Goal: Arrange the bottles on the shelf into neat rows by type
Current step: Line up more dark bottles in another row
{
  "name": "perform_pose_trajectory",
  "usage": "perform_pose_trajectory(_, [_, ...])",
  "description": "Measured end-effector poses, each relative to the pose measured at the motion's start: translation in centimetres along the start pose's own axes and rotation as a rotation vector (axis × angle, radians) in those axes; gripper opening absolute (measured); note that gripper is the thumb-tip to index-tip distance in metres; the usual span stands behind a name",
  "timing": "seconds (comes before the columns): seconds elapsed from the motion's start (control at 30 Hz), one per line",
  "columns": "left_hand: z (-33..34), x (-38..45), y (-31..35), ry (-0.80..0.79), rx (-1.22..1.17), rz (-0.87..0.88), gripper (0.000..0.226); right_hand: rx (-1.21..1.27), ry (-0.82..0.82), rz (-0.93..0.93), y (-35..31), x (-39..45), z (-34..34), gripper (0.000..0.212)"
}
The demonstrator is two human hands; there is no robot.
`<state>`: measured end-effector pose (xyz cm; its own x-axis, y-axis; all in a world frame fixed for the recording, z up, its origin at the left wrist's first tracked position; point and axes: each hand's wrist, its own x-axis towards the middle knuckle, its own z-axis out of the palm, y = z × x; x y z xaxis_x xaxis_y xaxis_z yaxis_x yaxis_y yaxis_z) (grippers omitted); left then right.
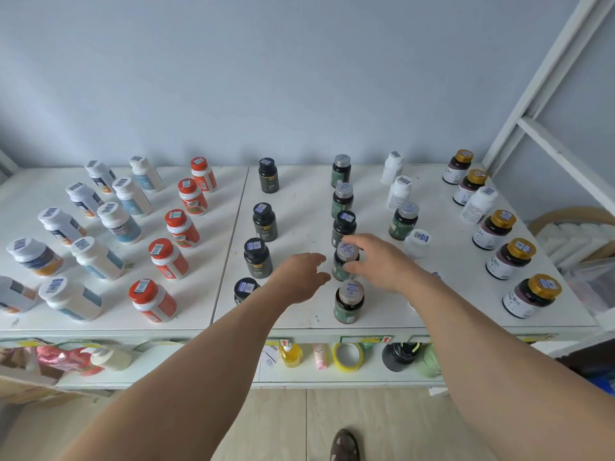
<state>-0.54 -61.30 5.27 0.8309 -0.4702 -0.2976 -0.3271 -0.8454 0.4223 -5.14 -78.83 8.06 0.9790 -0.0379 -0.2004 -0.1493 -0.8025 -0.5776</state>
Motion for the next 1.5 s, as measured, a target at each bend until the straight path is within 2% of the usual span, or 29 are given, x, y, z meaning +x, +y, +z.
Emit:
perform_pose_trajectory(0.07, [-0.1,0.8,0.0,-0.035,0.004,-0.019,0.054,0.022,-0.024,-0.01,0.5,0.6,0.3,0.059])
perform_pose_trajectory(0.2, [-0.2,2.1,0.2,-0.099,-0.068,-0.018,0.059,0.05,0.035,-0.04,0.8,1.5,0.0,0.049])
perform_pose_trajectory(0.53, [-2.3,2.8,0.8,-0.251,-0.149,0.081,0.044,0.073,0.136,-0.029,-0.8,1.5,-1.6,0.045])
perform_pose_trajectory(0.8, [-3.3,3.6,0.0,-0.308,-0.177,0.126,0.045,0.069,0.16,0.014,-1.9,1.8,-2.4,0.042])
perform_pose_trajectory(1.1, [-3.2,4.1,-0.3,-0.285,-0.19,0.164,0.043,0.078,0.15,0.025,-1.7,2.1,-2.4,0.043])
perform_pose_trajectory(1.23, [-2.8,4.4,-0.2,-0.168,-0.044,0.172,0.048,0.109,0.134,0.04,-0.8,2.2,-1.7,0.055])
perform_pose_trajectory(1.4, [-2.4,4.7,-0.2,-0.1,0.116,0.181,0.051,0.115,0.123,0.038,0.0,2.1,0.1,0.041])
perform_pose_trajectory(1.5, [-2.4,4.9,-0.2,-0.079,0.182,0.191,0.055,0.132,0.126,0.045,0.2,1.9,1.0,0.047])
